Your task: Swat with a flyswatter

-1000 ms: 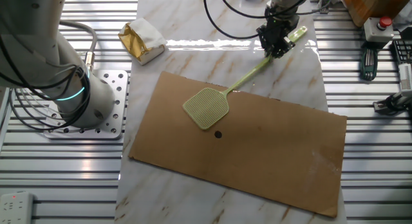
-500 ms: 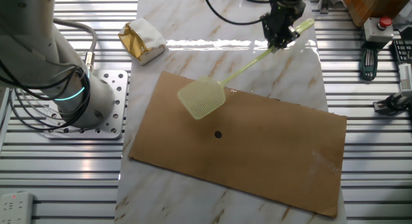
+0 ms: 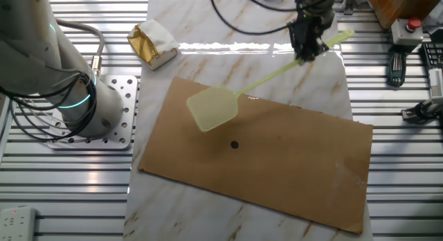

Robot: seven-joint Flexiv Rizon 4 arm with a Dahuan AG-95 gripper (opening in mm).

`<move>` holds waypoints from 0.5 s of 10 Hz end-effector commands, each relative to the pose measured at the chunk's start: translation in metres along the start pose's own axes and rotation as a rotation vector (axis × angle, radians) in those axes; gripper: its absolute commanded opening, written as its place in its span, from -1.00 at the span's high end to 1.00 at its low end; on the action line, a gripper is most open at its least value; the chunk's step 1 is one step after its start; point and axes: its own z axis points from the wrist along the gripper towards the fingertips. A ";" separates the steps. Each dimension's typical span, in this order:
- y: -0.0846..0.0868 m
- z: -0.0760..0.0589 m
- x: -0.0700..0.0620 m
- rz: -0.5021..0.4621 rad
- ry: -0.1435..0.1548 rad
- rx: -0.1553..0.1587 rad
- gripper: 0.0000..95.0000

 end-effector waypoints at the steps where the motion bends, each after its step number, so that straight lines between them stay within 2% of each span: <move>1: -0.052 -0.014 0.025 0.148 -0.042 -0.054 1.00; 3: -0.080 -0.011 0.042 0.169 -0.060 -0.053 1.00; 5: -0.095 -0.009 0.052 0.192 -0.062 -0.045 1.00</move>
